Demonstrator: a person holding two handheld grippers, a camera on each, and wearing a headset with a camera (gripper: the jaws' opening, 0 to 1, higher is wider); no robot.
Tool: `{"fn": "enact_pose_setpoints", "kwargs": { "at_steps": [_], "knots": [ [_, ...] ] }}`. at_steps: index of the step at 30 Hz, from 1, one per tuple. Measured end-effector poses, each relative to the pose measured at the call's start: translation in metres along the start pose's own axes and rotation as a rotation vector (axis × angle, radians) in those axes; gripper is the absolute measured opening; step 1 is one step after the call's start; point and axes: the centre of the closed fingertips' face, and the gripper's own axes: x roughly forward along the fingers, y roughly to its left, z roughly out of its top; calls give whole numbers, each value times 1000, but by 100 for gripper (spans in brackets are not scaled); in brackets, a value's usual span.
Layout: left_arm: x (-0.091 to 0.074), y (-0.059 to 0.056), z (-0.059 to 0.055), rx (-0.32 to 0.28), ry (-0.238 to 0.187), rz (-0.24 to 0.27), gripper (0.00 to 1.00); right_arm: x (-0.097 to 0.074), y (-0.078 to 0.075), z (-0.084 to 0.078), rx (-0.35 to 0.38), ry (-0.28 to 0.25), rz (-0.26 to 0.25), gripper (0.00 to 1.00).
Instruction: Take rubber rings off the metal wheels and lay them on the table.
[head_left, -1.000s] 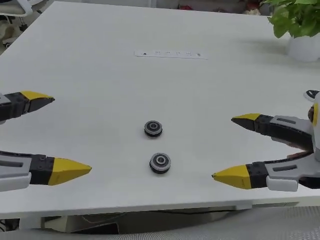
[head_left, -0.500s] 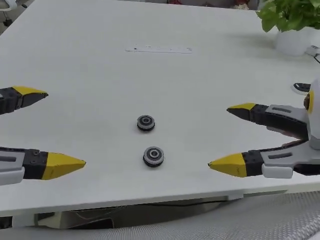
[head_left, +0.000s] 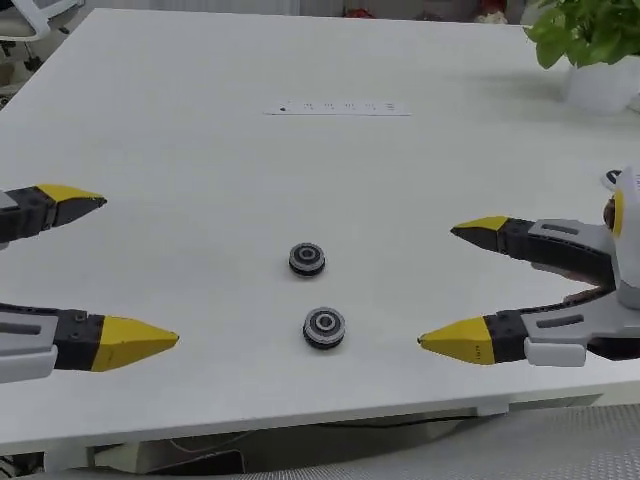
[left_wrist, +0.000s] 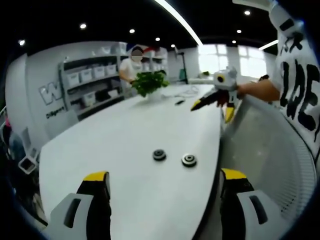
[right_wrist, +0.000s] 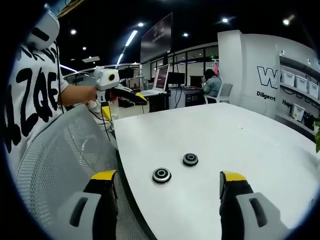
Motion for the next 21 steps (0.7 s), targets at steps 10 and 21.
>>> {"fn": "enact_pose_setpoints", "kwargs": {
  "at_steps": [10,21],
  "knots": [
    [8,3,0,-11,-12,1,92,2,-5,-6,0,19,14,80],
    [23,-3,5,-4,-18,-36,89,6,-12,-14,1,41,26,76]
  ]
}}
